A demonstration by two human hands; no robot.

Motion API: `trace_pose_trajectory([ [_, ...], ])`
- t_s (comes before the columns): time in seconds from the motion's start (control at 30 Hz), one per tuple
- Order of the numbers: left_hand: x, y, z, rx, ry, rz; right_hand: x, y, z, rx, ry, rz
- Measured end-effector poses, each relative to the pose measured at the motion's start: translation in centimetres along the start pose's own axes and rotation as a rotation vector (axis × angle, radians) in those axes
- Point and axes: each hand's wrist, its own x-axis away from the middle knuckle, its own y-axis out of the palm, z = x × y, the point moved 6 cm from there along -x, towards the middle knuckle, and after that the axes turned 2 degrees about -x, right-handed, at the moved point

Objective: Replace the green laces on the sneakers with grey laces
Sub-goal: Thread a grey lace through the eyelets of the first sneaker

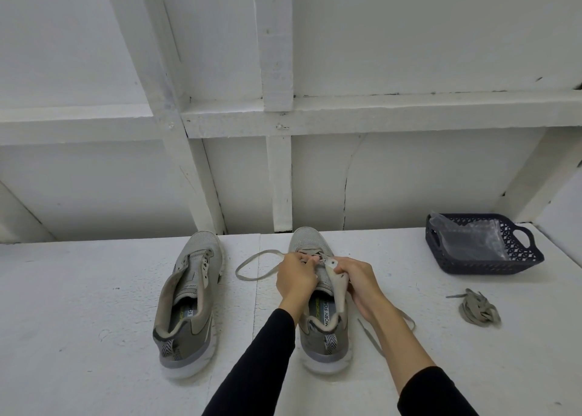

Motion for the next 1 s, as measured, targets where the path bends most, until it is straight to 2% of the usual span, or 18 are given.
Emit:
trace_pose_trajectory([
  [0.13,-0.1,0.2,0.1,-0.021,0.055,-0.012,0.1,0.1,-0.1,0.017,-0.013,-0.016],
  [0.33,0.1,0.3,0.3,0.081,0.107,-0.033,-0.5,0.2,-0.6,0.065,-0.005,-0.073],
  [0.5,0.2,0.3,0.0,0.074,0.124,-0.083,-1.6,0.5,-0.7,0.258,-0.042,0.045],
  [0.63,1.1,0.0,-0.5,0.028,0.174,-0.150,-1.0,0.8,-2.3,0.368,-0.203,0.165],
  [0.7,1.4,-0.4,-0.9,-0.041,0.162,-0.157,0.2,1.2,-4.3,0.303,-0.329,0.204],
  [0.8,1.5,-1.3,-1.1,-0.066,0.116,-0.079,2.0,2.3,-7.7,0.048,-0.456,0.080],
  [0.83,1.7,-1.4,-1.1,-0.050,0.087,-0.074,2.5,2.5,-8.5,0.051,-0.487,0.045],
  [0.9,2.0,-1.2,-1.2,0.027,0.021,-0.090,2.6,2.2,-9.1,0.274,-0.532,0.037],
  [1.0,2.2,-1.0,-1.5,0.132,-0.056,-0.103,1.4,1.1,-6.4,0.802,-0.464,0.014],
])
